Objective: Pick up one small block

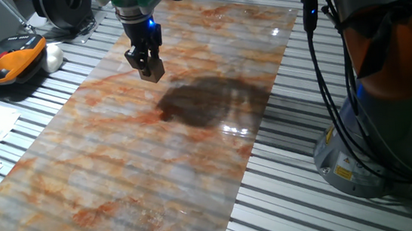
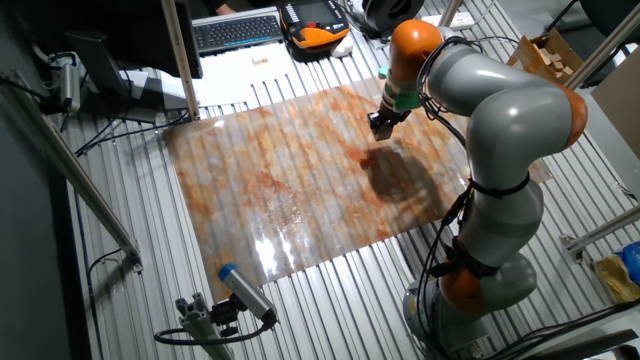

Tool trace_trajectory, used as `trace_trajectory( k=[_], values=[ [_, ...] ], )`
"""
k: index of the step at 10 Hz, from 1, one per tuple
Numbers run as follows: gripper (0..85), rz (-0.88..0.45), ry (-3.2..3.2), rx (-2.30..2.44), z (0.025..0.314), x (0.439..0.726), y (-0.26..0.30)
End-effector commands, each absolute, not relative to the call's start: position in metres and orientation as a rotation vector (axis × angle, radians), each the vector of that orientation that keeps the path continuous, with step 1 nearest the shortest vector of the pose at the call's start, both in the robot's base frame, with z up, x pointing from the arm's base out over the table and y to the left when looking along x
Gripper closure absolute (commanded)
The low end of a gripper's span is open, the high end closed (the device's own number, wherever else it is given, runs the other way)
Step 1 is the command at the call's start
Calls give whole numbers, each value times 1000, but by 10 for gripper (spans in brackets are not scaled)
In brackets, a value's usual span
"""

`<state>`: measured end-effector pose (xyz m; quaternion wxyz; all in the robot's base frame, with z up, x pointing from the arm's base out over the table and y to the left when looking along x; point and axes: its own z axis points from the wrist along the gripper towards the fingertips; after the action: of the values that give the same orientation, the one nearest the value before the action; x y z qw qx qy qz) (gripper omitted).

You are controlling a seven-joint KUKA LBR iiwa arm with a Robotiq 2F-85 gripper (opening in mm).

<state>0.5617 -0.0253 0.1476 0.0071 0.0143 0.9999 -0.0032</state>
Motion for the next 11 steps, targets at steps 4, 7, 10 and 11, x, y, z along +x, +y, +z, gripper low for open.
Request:
trace_trajectory(
  k=[4, 7, 10, 11],
  values=[
    [850, -12, 3136, 40, 147, 562, -25],
    [850, 19, 3142, 50, 147, 562, -25],
    [850, 0, 3146, 40, 147, 562, -25],
    [850, -10, 3141, 35, 147, 562, -25]
  ],
)
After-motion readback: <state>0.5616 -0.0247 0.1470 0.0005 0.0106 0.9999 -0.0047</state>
